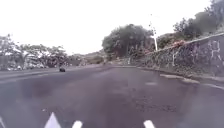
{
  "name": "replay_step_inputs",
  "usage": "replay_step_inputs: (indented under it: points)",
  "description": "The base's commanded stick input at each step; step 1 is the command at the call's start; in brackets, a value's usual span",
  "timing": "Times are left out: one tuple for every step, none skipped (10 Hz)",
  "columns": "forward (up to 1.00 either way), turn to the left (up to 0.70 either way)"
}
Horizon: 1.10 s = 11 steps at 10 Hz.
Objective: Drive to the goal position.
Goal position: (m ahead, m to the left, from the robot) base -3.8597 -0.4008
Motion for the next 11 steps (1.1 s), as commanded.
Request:
replay_step_inputs:
  points:
    - [0.70, 0.00]
    - [0.70, 0.00]
    - [0.70, 0.00]
    - [0.70, 0.00]
    - [0.70, 0.00]
    - [0.70, 0.00]
    - [0.70, 0.00]
    - [0.70, 0.00]
    - [0.70, 0.00]
    - [0.70, 0.00]
    - [0.70, 0.00]
